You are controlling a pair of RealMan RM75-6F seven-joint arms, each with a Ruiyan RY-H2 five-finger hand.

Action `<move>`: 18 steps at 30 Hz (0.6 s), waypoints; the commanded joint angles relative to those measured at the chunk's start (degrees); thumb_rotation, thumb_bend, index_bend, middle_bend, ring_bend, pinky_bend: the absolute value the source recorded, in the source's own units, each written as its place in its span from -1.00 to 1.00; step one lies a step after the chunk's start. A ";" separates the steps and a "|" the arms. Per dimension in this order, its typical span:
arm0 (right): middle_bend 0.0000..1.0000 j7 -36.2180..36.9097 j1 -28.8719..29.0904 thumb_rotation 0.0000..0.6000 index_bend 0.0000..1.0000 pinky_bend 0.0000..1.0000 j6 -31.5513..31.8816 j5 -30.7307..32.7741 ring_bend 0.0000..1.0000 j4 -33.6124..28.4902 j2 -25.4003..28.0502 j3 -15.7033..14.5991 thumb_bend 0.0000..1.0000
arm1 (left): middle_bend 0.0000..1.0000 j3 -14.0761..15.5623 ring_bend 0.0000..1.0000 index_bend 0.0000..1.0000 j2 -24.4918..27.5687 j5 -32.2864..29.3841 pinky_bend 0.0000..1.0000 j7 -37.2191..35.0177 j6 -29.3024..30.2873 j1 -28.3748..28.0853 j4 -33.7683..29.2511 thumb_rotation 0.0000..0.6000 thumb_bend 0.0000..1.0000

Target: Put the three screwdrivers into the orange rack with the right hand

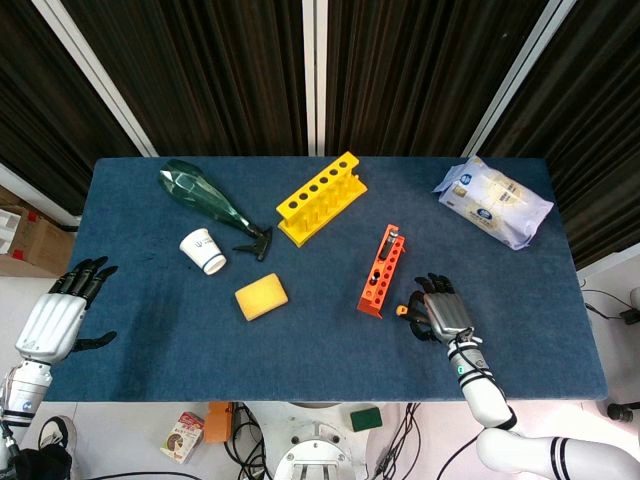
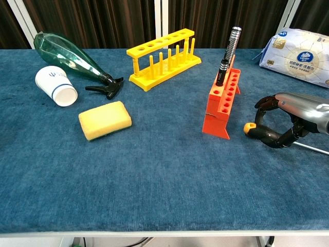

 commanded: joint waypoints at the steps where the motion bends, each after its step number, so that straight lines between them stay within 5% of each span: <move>1: -0.79 0.59 -0.18 1.00 0.04 -1.00 0.29 -0.42 -1.00 -0.68 0.49 0.17 -0.19 | -0.93 -0.03 -0.94 -0.76 0.03 0.09 -0.61 0.21 0.02 -0.05 -0.19 1.00 -0.93; 18: -0.70 22.65 -7.19 1.00 0.26 -1.00 4.28 -12.96 -1.00 -10.05 15.45 2.85 -0.04 | -0.93 0.01 -0.94 -0.76 -0.29 -0.15 -0.61 3.20 -0.78 -0.47 -2.01 1.00 -0.93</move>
